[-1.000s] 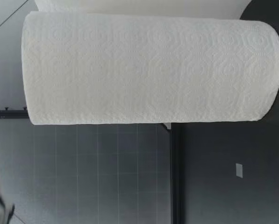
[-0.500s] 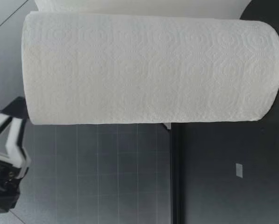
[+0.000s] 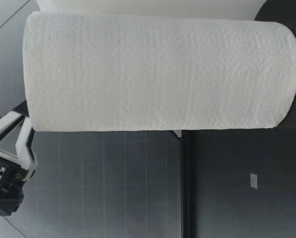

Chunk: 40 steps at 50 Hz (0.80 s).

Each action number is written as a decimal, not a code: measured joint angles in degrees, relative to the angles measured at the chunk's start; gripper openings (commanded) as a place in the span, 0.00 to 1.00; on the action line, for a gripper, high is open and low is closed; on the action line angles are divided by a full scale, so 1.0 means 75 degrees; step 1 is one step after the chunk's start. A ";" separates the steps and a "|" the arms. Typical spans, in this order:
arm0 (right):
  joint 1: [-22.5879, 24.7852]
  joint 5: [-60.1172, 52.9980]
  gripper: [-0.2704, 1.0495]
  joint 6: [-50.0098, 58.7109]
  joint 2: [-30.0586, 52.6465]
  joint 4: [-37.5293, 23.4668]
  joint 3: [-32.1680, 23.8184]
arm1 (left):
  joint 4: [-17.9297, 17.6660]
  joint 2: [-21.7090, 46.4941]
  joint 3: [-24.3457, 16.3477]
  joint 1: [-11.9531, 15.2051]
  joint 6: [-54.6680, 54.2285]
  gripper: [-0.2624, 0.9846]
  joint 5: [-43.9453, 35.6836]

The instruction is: Pick up a piece of paper towel and place it on the spilled liquid.

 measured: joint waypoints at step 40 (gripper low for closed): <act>-0.1863 0.0902 0.77 0.0328 0.1277 -0.0129 -0.0562 | 0.0000 0.0023 0.0000 0.0000 -0.0012 0.29 0.0035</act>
